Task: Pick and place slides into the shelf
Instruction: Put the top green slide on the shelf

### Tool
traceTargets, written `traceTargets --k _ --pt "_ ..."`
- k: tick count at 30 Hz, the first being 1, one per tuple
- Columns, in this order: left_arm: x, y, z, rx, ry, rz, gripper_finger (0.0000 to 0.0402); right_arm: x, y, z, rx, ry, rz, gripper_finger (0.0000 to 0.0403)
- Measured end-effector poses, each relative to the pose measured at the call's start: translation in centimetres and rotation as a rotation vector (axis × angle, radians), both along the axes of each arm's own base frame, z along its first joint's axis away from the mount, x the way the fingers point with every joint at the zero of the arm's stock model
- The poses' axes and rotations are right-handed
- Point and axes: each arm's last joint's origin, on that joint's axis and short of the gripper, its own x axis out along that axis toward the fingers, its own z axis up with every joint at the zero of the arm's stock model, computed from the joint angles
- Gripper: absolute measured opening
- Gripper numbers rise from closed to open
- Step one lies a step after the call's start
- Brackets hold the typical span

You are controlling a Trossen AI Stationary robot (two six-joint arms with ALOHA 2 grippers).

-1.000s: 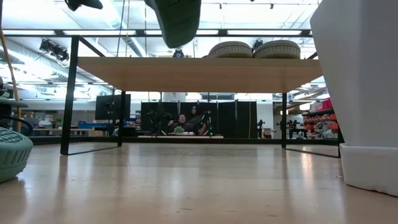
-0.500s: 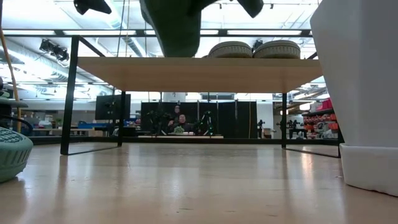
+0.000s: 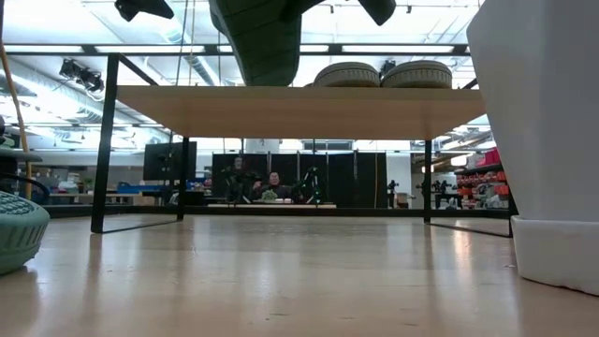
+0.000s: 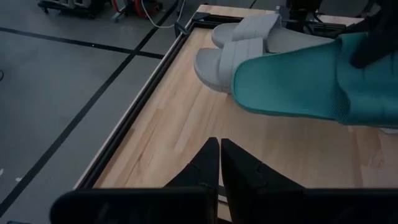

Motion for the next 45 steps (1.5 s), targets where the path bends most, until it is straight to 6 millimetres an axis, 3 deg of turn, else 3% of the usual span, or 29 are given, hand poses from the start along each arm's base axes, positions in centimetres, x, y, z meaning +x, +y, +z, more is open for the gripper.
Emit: traceTargets --k 22,31,45 --pt "0.0 -0.1 0.0 -0.015 -0.004 -0.03 0.0018 0.0 0.1 -0.1 0.069 -0.023 -0.019 0.0096" --pt "0.0 -0.1 0.0 -0.015 -0.003 -0.031 0.0032 0.7 0.5 -1.3 0.101 -0.016 -0.018 0.0096" --pt "0.0 -0.1 0.0 -0.015 -0.003 -0.031 0.0025 0.6 0.4 -1.4 0.112 0.011 -0.001 0.0096"
